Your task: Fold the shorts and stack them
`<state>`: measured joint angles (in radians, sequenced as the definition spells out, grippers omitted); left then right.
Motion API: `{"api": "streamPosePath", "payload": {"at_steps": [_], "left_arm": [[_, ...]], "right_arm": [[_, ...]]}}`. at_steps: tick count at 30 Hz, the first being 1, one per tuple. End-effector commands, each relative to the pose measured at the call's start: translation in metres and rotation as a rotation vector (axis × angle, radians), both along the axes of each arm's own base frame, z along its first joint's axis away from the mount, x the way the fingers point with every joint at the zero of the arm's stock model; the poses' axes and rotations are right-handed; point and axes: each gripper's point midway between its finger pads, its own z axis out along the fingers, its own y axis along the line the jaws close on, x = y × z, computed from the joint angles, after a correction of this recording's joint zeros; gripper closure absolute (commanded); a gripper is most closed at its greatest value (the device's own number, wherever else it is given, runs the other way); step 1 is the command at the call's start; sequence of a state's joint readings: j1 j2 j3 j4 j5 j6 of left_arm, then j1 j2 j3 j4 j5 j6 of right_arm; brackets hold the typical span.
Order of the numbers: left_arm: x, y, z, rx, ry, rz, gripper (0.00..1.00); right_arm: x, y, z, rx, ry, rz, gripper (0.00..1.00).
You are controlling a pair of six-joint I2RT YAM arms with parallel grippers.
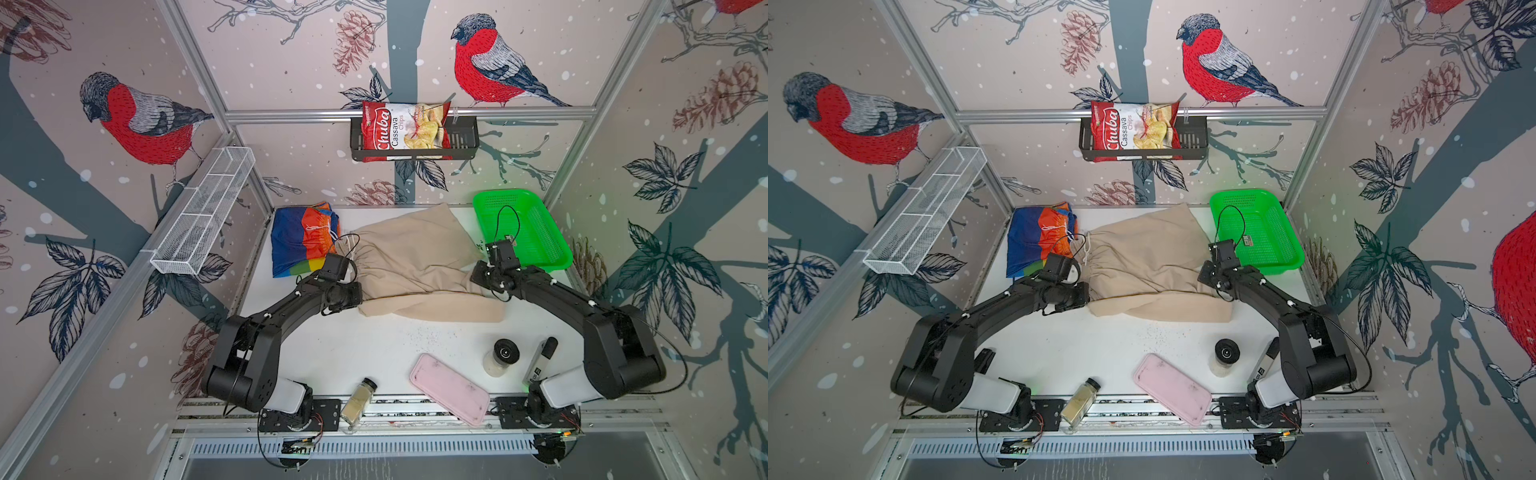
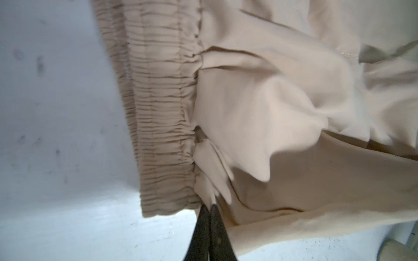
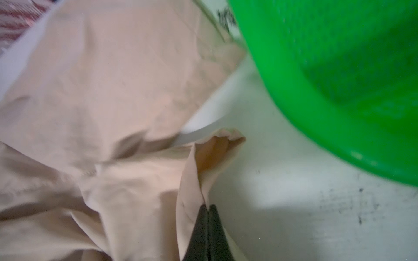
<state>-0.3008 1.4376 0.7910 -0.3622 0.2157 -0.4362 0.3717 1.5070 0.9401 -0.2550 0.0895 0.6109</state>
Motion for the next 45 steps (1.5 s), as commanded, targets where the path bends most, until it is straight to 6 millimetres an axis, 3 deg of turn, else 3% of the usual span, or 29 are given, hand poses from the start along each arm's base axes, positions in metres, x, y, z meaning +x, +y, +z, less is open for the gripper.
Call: {"api": "streamPosePath", "payload": {"at_steps": [1,8,12,14,16,18,24,25,26,29,31,34,38,45], "left_arm": [[-0.01,0.021,-0.001,0.08,0.014,0.049,1.0],[-0.021,0.054,0.021,0.17,-0.057,0.19,1.0],[-0.026,0.052,0.025,0.141,-0.056,0.201,1.0],[-0.029,0.045,0.021,0.106,-0.039,0.177,1.0],[-0.031,0.04,0.017,0.079,-0.025,0.165,1.0],[-0.034,0.039,0.01,0.073,-0.009,0.164,1.0],[-0.034,0.036,0.005,0.067,0.006,0.154,1.0],[-0.033,0.035,0.006,0.061,0.004,0.146,0.92],[-0.033,0.032,0.006,0.048,0.003,0.139,0.74],[-0.031,0.023,0.014,0.004,-0.016,0.116,0.36],[-0.028,0.017,0.024,-0.019,-0.055,0.102,0.28],[-0.022,0.005,0.037,-0.068,-0.125,0.063,0.31],[-0.012,0.005,0.028,-0.05,-0.135,0.079,0.3],[0.006,0.006,0.007,-0.021,-0.13,0.107,0.35]], "right_arm": [[0.016,-0.021,0.022,-0.225,-0.075,-0.049,1.0],[0.044,-0.046,0.065,-0.382,-0.208,-0.151,1.0],[0.061,-0.059,0.076,-0.38,-0.244,-0.203,0.98],[0.065,-0.055,0.074,-0.369,-0.237,-0.186,0.85],[0.063,-0.043,0.07,-0.355,-0.236,-0.145,0.66],[0.053,-0.035,0.065,-0.357,-0.226,-0.112,0.49],[-0.005,-0.028,0.057,-0.327,-0.159,-0.045,0.33],[-0.014,-0.03,0.054,-0.322,-0.144,-0.044,0.31],[-0.025,-0.033,0.052,-0.309,-0.127,-0.04,0.3],[-0.052,-0.041,0.038,-0.289,-0.068,-0.037,0.28],[-0.066,-0.043,0.026,-0.26,-0.027,-0.029,0.27],[-0.081,-0.048,0.002,-0.209,0.055,-0.025,0.25],[-0.093,-0.059,-0.026,-0.115,0.147,-0.041,0.25],[-0.097,-0.061,-0.044,-0.071,0.188,-0.034,0.26]]}}
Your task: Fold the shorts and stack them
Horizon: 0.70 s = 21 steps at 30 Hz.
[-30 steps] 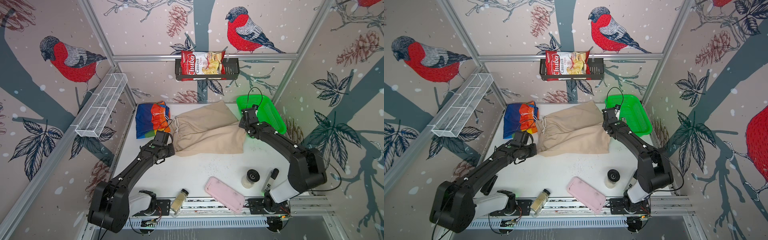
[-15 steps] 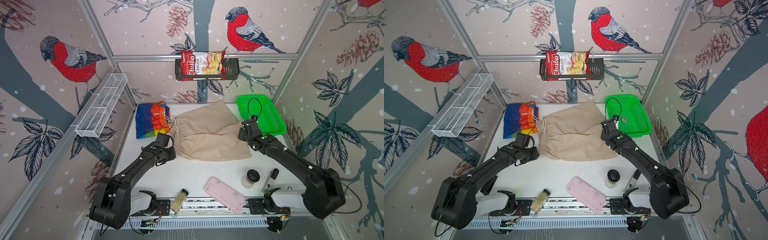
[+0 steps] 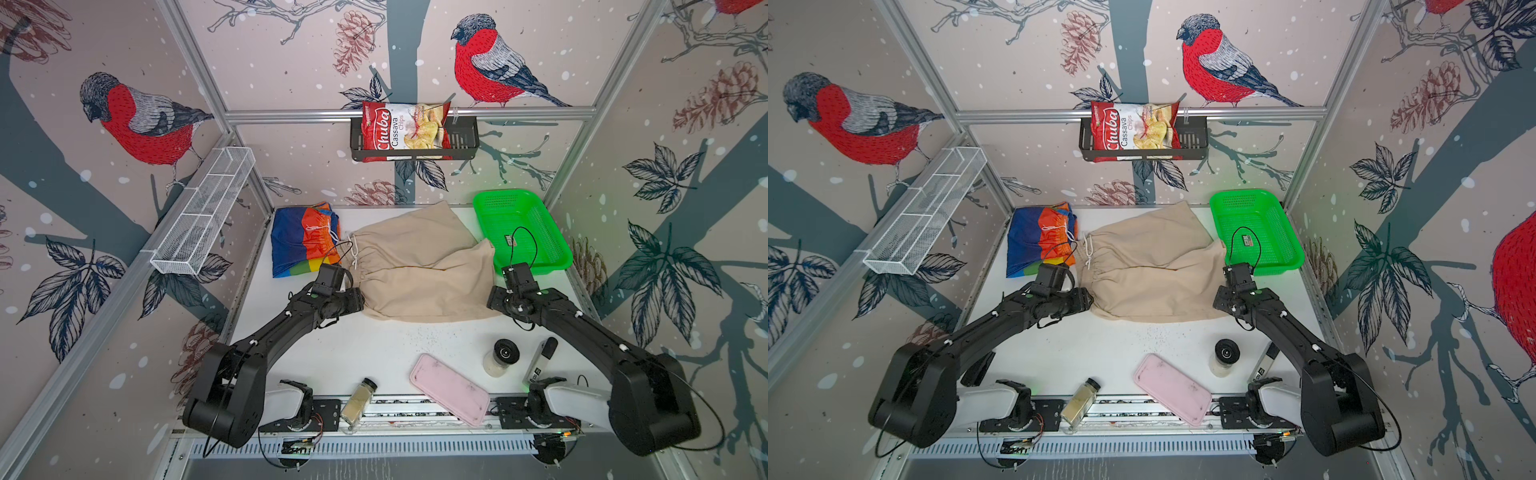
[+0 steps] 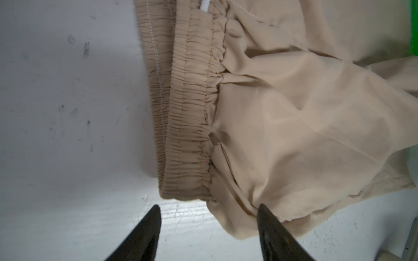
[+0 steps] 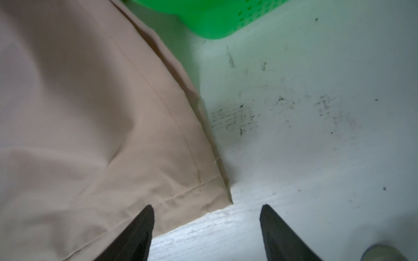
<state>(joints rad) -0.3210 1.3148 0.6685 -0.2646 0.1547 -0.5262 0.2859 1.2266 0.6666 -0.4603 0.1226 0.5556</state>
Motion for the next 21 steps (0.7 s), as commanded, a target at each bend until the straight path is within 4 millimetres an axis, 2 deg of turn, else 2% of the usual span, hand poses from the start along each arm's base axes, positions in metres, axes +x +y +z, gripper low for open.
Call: {"api": "streamPosePath", "payload": {"at_steps": [1,7,10,13,15,17,19,21], "left_arm": [[0.017,-0.001,0.001,0.002,-0.047,0.023,0.36],[0.02,-0.001,-0.013,0.019,-0.016,0.023,0.39],[0.02,-0.004,-0.021,0.009,0.004,0.016,0.48],[0.02,-0.006,-0.028,0.004,0.021,0.018,0.71],[0.02,-0.006,-0.03,0.006,0.025,0.017,0.83],[0.019,-0.005,-0.031,0.013,0.031,0.016,1.0],[0.018,-0.004,-0.029,0.017,0.033,0.016,1.0],[0.016,-0.002,-0.025,0.022,0.03,0.019,1.0]], "right_arm": [[-0.002,0.009,-0.009,0.059,0.023,0.021,0.26],[-0.01,0.014,-0.043,0.082,0.099,0.022,0.27],[-0.009,0.015,-0.049,0.088,0.107,0.022,0.33],[-0.004,0.016,-0.049,0.094,0.093,0.021,0.48],[0.001,0.016,-0.046,0.093,0.079,0.018,0.67],[0.006,0.014,-0.041,0.091,0.064,0.015,0.84],[0.011,0.012,-0.033,0.081,0.046,0.011,0.99],[0.015,0.009,-0.025,0.065,0.024,0.004,0.99]]}}
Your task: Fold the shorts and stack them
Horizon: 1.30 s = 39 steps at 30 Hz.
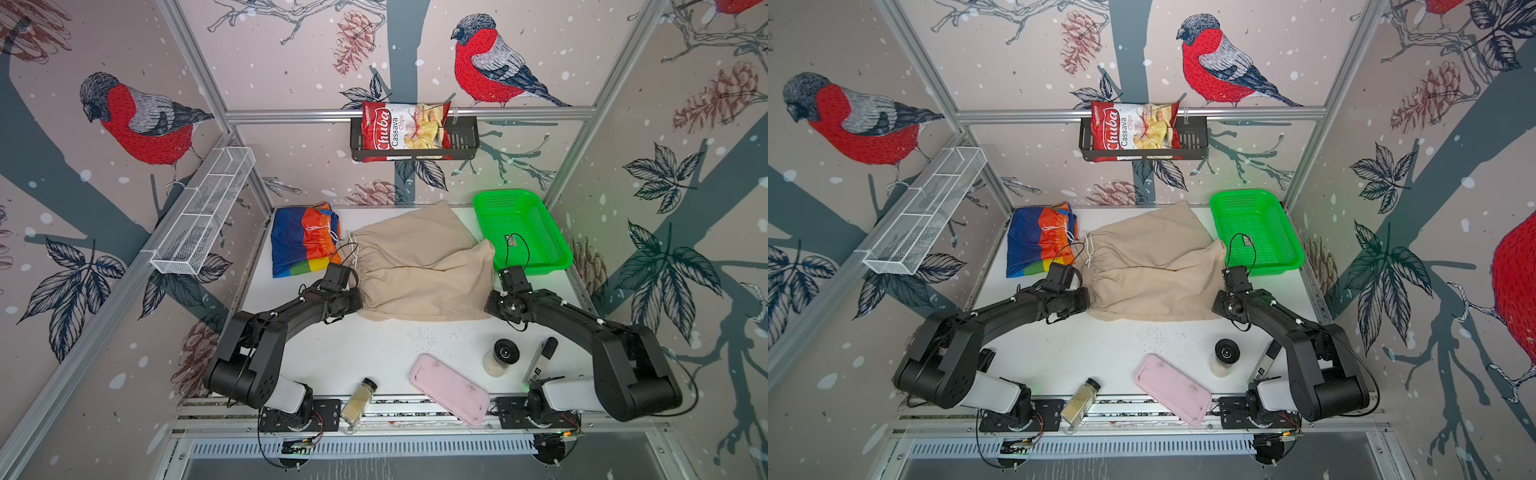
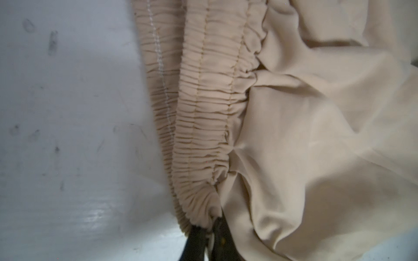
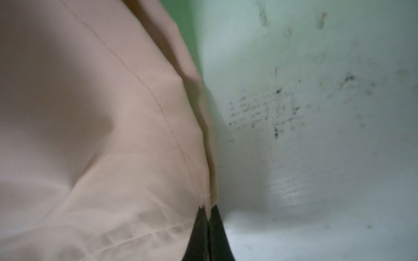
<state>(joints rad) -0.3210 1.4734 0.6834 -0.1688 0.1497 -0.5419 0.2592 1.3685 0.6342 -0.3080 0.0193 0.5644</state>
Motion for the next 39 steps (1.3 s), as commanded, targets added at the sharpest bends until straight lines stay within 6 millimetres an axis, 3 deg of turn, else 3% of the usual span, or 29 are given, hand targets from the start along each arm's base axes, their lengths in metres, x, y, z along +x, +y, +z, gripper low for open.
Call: {"api": "streamPosePath", "payload": {"at_steps": [1,6,11,17,22,31,35,39], "left_arm": [[0.001,0.003,0.008,0.017,-0.021,0.005,1.0],[-0.006,0.011,0.015,0.049,-0.024,0.013,1.0],[-0.013,0.014,0.028,0.048,-0.028,0.015,1.0],[-0.021,0.012,0.068,0.08,-0.092,0.008,1.0],[-0.025,0.014,0.105,0.075,-0.155,0.018,1.0],[-0.046,0.034,0.15,0.083,-0.234,0.075,1.0],[-0.051,0.038,0.167,0.067,-0.286,0.093,1.0],[-0.042,0.047,0.177,0.12,-0.334,0.117,1.0]], "right_arm": [[0.005,-0.006,0.015,-0.029,-0.038,-0.012,1.0],[0.002,-0.013,0.03,-0.045,-0.075,-0.031,1.0],[0.001,-0.016,0.067,-0.031,-0.168,-0.052,1.0],[0.003,-0.011,0.141,0.013,-0.313,-0.045,1.0],[-0.01,0.002,0.2,0.044,-0.437,-0.031,1.0],[-0.028,0.007,0.245,0.096,-0.539,-0.058,1.0],[-0.021,0.001,0.262,0.071,-0.602,-0.086,1.0],[0.0,-0.006,0.278,0.03,-0.684,-0.131,1.0]]}}
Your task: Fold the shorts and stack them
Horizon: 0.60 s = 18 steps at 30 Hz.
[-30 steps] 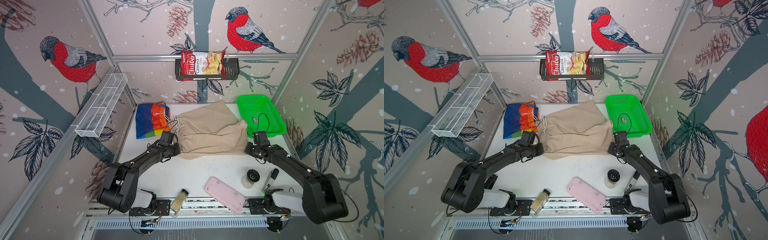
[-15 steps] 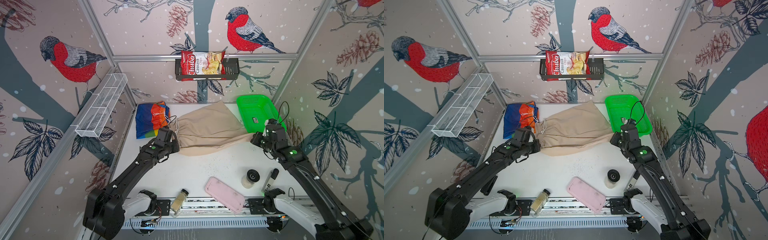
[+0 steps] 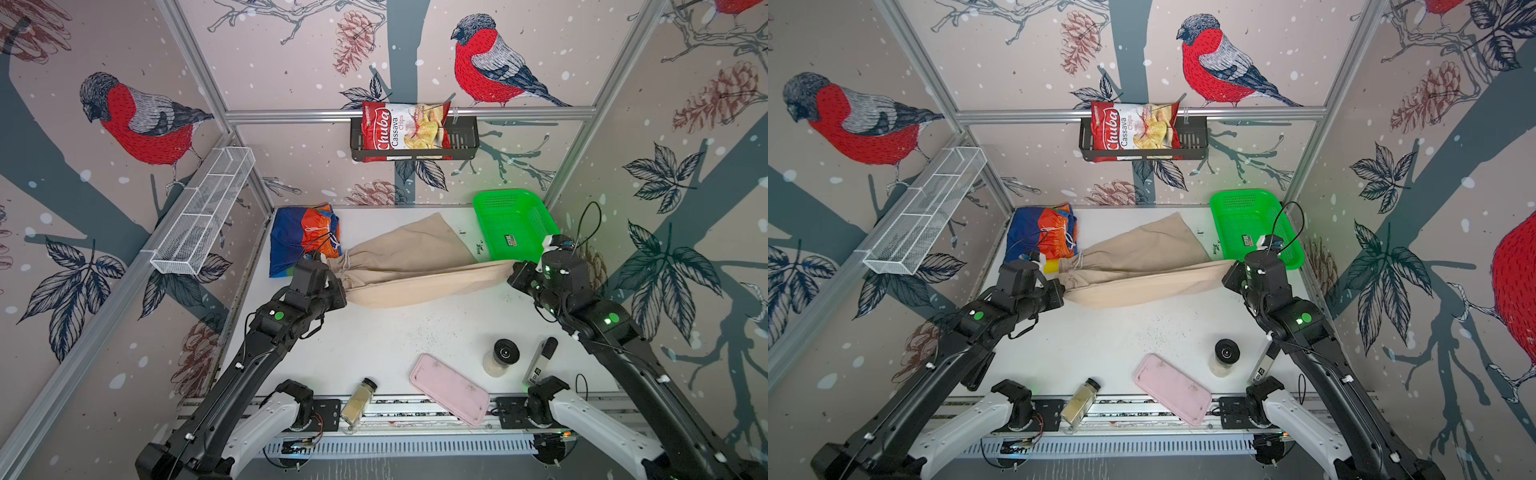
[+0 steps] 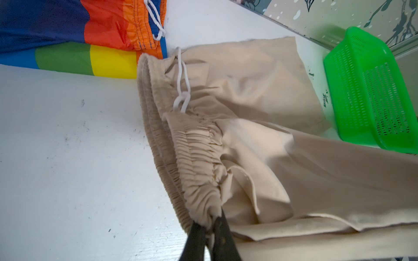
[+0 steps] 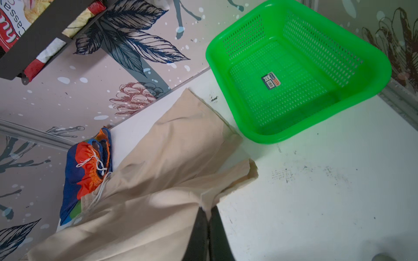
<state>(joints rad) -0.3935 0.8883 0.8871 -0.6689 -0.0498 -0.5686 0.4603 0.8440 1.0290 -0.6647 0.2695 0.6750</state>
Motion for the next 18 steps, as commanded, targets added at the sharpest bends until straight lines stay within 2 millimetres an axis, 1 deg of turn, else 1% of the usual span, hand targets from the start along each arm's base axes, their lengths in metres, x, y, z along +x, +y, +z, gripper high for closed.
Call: {"api": "streamPosePath", "payload": {"at_steps": [1,4,7,9,11,13,14,17,18], "left_arm": [[0.01,0.016,0.001,0.093,-0.015,0.059,1.0],[0.026,0.014,0.005,0.114,-0.026,0.07,1.0],[0.044,0.008,0.005,0.108,-0.063,0.063,1.0],[0.055,0.006,0.0,0.122,-0.042,0.058,1.0],[0.066,0.01,-0.009,0.141,-0.008,0.079,1.0],[0.072,0.012,-0.02,0.155,0.022,0.079,1.0],[0.081,0.012,-0.012,0.147,0.006,0.087,1.0],[0.09,0.011,-0.006,0.142,-0.002,0.087,1.0],[0.092,0.011,-0.003,0.142,-0.005,0.084,1.0]], "right_arm": [[0.025,-0.015,0.024,-0.046,-0.112,-0.101,1.0],[0.05,-0.013,0.023,-0.057,-0.124,-0.104,1.0],[0.083,-0.011,0.014,-0.093,-0.098,-0.106,1.0],[0.105,-0.007,0.003,-0.104,-0.061,-0.083,1.0],[0.128,-0.004,-0.01,-0.134,-0.037,-0.08,1.0],[0.148,-0.005,-0.018,-0.153,-0.026,-0.089,1.0],[0.157,-0.006,-0.022,-0.166,-0.016,-0.096,1.0],[0.176,-0.008,-0.031,-0.168,0.028,-0.108,1.0],[0.179,-0.007,-0.031,-0.167,0.029,-0.104,1.0]]}}
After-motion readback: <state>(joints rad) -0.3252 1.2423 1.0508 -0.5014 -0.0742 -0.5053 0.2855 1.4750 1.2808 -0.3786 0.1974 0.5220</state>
